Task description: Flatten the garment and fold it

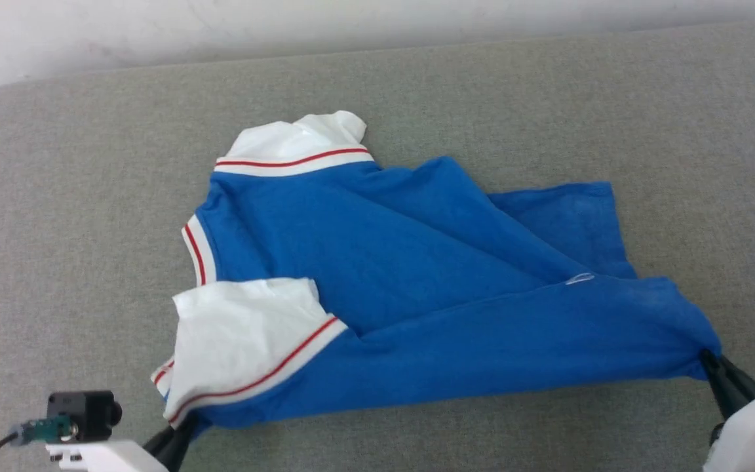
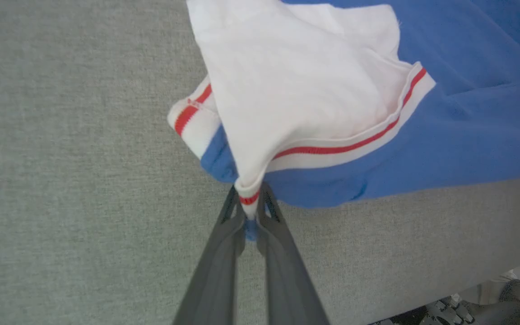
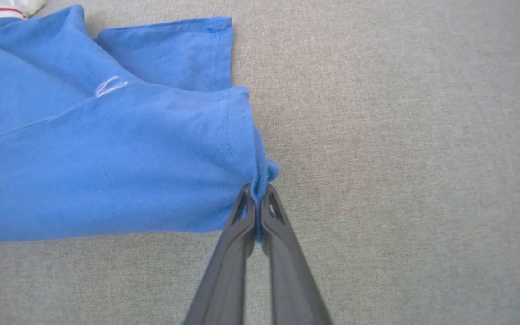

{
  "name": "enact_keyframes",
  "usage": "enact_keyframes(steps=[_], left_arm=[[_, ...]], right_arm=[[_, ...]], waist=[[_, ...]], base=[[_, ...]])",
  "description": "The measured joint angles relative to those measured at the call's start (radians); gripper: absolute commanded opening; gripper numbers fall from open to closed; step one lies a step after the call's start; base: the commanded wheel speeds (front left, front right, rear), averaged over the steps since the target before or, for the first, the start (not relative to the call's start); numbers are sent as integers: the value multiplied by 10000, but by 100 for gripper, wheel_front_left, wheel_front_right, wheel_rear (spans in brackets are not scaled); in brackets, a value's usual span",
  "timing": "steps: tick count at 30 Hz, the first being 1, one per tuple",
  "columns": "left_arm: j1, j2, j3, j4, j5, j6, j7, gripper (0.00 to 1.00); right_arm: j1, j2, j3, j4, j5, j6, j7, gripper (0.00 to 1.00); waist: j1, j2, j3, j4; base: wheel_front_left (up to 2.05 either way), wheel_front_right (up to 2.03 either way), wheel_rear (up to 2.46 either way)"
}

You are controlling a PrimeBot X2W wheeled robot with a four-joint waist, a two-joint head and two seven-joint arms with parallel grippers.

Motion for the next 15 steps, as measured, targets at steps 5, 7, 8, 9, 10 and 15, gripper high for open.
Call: enact_keyframes(steps=[5, 7, 8, 9, 10, 15], left_arm=[[684, 77, -96, -453, -328, 58, 380, 0], [914, 59, -130, -566, -506, 65, 449, 0], [1012, 58, -136, -604, -573, 65, 468, 0], [1099, 52, -140, -644, -652, 65, 514, 0], [1200, 40, -136, -685, -748, 58, 525, 0], [1438, 42, -73, -723, -940, 13, 504, 0]], right_arm=[[261, 29, -184, -161, 8, 0, 280, 0], [396, 88, -257, -163, 73, 0, 305, 0], [446, 109, -290, -159, 86, 0, 372, 0], [500, 128, -316, -155, 113, 0, 389, 0], [560, 148, -351, -157, 155, 0, 435, 0], [791, 224, -504, -153, 153, 0, 556, 0]], waist=[[0, 0, 7, 185], [0, 0, 26, 269], [0, 0, 36, 310], [0, 0, 46, 349], [0, 0, 56, 389], [0, 0, 84, 530]], base=[[0, 0, 0], [0, 0, 0], [0, 0, 0], [0, 0, 0], [0, 0, 0], [0, 0, 0]])
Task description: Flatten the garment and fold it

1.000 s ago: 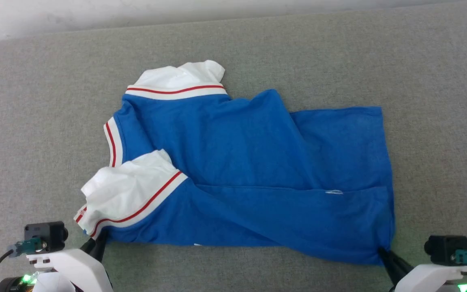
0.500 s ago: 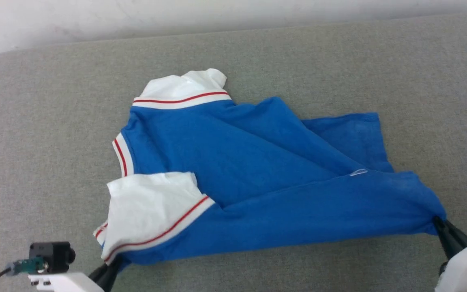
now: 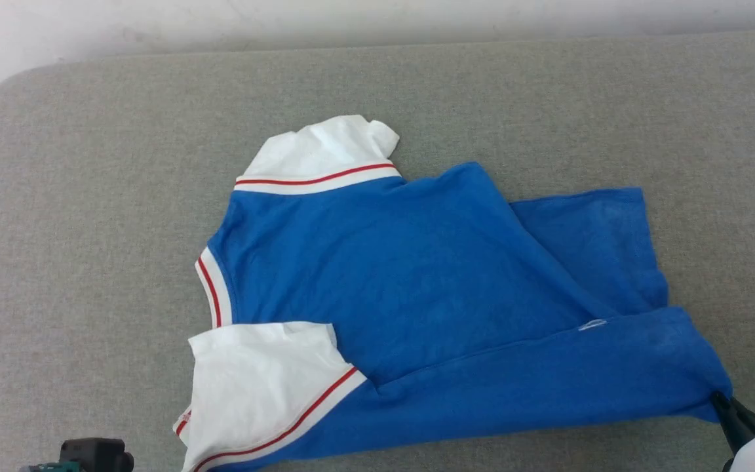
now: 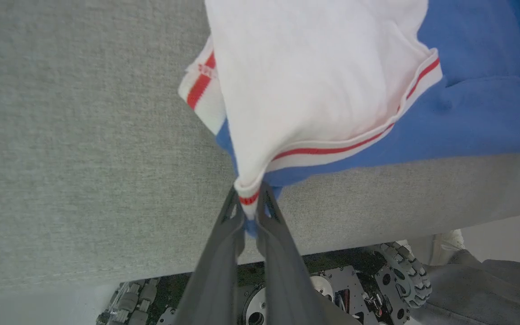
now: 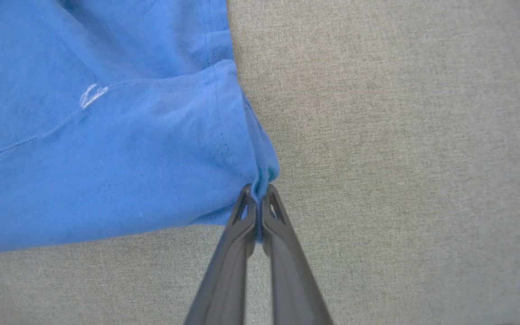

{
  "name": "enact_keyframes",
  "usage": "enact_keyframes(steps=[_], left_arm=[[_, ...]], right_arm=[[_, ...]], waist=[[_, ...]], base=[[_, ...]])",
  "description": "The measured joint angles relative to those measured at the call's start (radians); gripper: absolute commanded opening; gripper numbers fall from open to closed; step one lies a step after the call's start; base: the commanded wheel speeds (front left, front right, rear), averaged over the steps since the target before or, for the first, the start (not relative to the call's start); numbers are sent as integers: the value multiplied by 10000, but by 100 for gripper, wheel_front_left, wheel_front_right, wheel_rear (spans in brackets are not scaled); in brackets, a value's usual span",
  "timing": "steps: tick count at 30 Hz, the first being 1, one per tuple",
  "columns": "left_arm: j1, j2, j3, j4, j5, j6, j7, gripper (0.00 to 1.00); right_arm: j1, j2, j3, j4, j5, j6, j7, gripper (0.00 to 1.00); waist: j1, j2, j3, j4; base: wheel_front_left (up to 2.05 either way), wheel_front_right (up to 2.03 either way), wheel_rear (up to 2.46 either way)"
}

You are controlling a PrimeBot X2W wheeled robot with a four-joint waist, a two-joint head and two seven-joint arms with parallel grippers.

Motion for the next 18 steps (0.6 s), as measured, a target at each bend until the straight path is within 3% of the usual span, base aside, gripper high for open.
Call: enact_keyframes(steps=[11, 18], left_arm=[[-636, -205, -399, 840, -155, -537, 38, 0], [-625, -192, -477, 1300, -176, -523, 211, 0]], right_arm=[[41, 107, 483, 771, -263, -10, 90, 0], [239, 150, 545, 1384, -337, -10, 236, 0]], waist=[[0, 0, -144, 71], [0, 0, -218, -48]], base=[[0, 0, 0], [0, 0, 0]])
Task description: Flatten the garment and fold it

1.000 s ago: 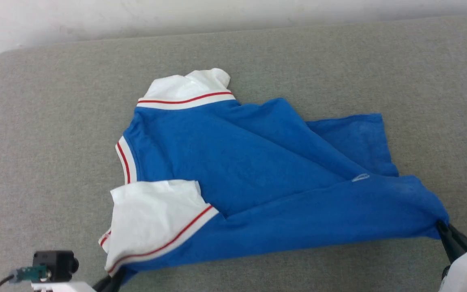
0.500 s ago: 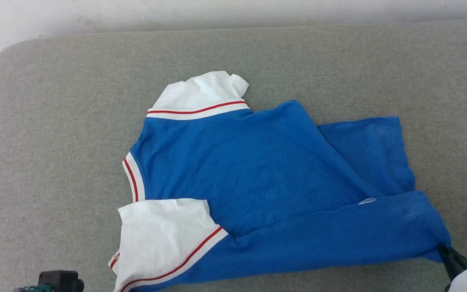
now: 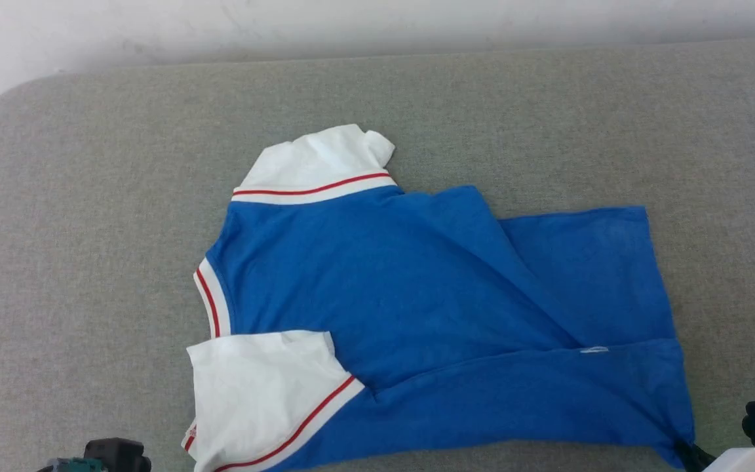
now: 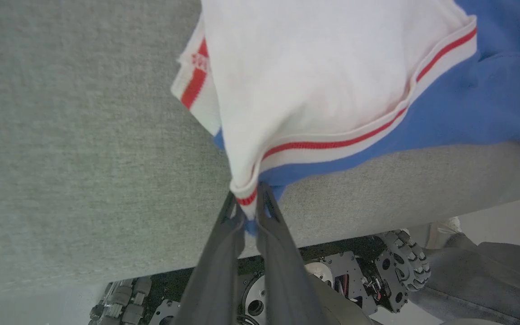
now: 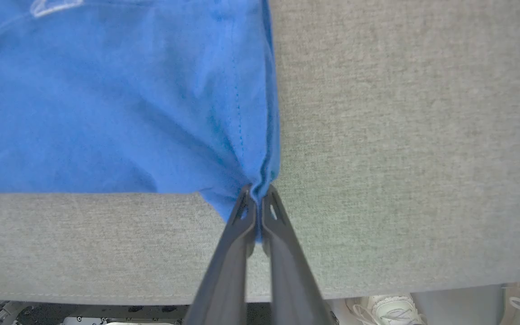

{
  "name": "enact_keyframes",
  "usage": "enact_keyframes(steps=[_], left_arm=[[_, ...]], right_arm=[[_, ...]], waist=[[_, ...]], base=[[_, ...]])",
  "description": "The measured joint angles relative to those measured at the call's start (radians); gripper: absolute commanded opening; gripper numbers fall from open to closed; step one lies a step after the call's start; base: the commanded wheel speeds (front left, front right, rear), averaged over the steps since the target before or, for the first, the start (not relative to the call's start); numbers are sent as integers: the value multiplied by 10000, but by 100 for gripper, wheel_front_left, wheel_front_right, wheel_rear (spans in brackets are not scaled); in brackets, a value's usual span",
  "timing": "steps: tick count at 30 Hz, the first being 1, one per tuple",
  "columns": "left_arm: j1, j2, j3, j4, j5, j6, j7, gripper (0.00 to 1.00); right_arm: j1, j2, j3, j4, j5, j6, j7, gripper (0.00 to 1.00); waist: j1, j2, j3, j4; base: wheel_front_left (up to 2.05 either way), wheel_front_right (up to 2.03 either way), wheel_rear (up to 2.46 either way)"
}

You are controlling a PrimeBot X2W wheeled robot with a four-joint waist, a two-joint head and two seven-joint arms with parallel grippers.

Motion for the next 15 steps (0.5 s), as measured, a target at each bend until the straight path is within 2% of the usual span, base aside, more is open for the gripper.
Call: enact_keyframes(steps=[7, 8, 9, 10, 11, 12, 13, 14, 15], left_arm=[[21, 25, 25, 107, 6, 84, -33, 0], [18, 19, 38, 113, 25, 84, -115, 0], [12, 12, 52, 127, 40, 84, -201, 17], [9, 8, 50, 140, 67, 82, -257, 36], [1, -10, 42, 151, 84, 73, -299, 42], [-6, -33, 40, 157, 84, 69, -370, 54], [-15, -65, 50, 153, 82, 56, -458, 90], [-22, -105, 58, 150, 82, 21, -537, 100], [-23, -128, 58, 150, 82, -19, -593, 100]], right_arm=[[-34, -35, -12, 314, -31, 0, -301, 0], [-46, -48, -10, 337, -40, 0, -399, 32], [-59, -73, -6, 355, -100, 0, -546, 100], [-86, -88, -27, 380, -151, 0, -709, 100], [-133, -94, -59, 414, -194, 0, -828, 100], [-190, -98, -81, 449, -198, 0, -911, 100], [-240, -111, -73, 468, -201, 0, -1007, 100], [-273, -119, -61, 470, -199, 0, -1145, 100], [-291, -123, -59, 458, -196, 0, -1256, 100]], waist=[[0, 0, -59, -46], [0, 0, -73, -45], [0, 0, -86, -43], [0, 0, -103, -40], [0, 0, -122, -37], [0, 0, -141, -34], [0, 0, -158, -31], [0, 0, -174, -24], [0, 0, -192, -17]], base=[[0, 0, 0], [0, 0, 0], [0, 0, 0], [0, 0, 0], [0, 0, 0], [0, 0, 0], [0, 0, 0], [0, 0, 0], [0, 0, 0]])
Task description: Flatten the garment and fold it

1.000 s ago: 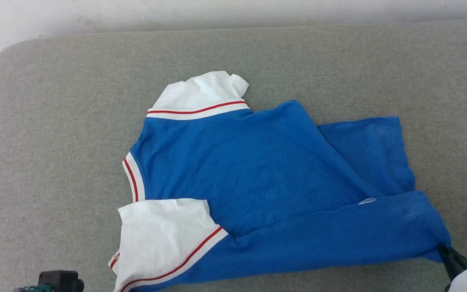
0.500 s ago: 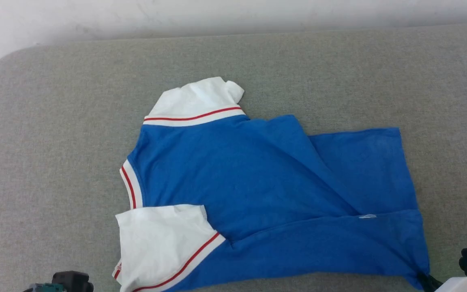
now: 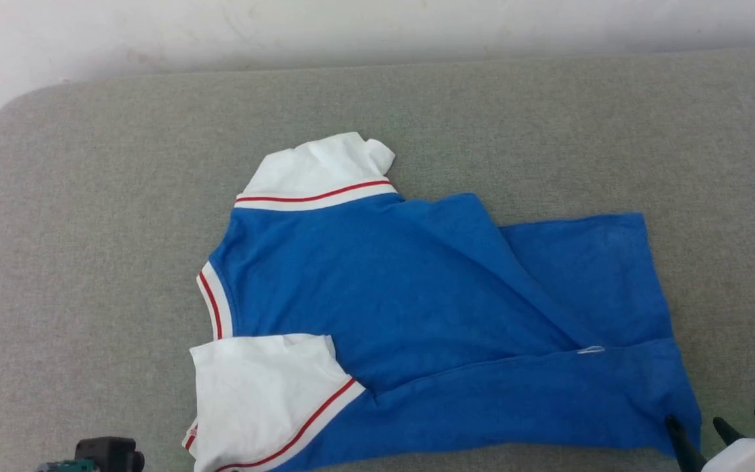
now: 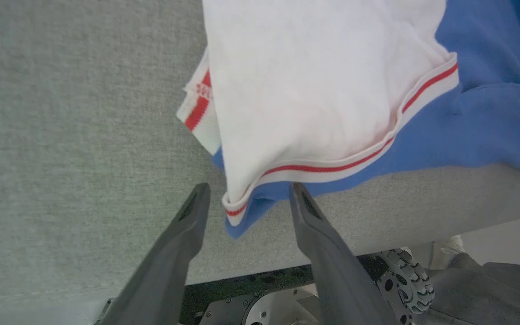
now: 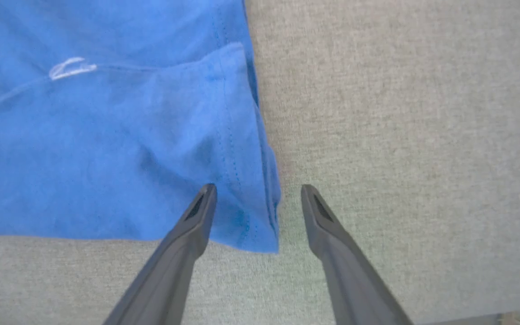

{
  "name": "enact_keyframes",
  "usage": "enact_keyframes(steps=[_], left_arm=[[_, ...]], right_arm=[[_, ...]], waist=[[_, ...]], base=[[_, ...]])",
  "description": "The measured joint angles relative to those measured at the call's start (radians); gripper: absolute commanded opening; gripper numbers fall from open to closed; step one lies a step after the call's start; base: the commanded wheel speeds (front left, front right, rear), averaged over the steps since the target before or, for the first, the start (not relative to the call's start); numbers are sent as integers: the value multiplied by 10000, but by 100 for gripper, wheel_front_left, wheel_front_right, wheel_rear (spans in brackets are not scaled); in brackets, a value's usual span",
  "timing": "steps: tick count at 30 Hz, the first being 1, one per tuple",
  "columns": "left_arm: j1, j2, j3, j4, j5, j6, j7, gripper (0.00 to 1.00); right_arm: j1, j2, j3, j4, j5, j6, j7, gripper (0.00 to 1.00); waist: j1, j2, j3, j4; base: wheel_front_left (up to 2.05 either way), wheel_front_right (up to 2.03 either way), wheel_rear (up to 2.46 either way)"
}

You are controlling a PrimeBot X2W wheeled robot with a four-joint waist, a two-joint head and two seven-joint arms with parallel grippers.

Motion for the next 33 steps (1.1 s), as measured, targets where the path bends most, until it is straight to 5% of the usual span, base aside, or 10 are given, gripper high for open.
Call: enact_keyframes(steps=[11, 17, 23, 27, 33], left_arm=[[32, -305, 821, -807, 35, -84, -1432, 100], [-882, -313, 1574, -1043, 1582, 376, -3296, 100], [-3289, -65, 1244, -782, 3241, 316, -4203, 100], [-5413, 360, 631, -186, 3881, -224, -3653, 100], [-8772, 928, -314, 1114, 4121, -1718, -2075, 100]], right_arm=[[-234, 13, -259, -1319, -150, 0, -1112, 100], [-842, 82, -125, -1781, -851, 0, -2640, 100], [-1572, 190, 272, -1797, -1329, 0, -3745, 100], [-1898, 217, 474, -1678, -1421, 0, -4105, 100], [-2418, 230, 688, -1511, -1388, 0, -4428, 100]], waist=[[0, 0, -156, 11], [-1, 0, 12, -17], [0, 0, 476, -74], [1, 0, 935, -106], [2, 0, 1777, -206]], base=[[0, 0, 0], [0, 0, 0], [0, 0, 0], [0, 0, 0], [0, 0, 0]])
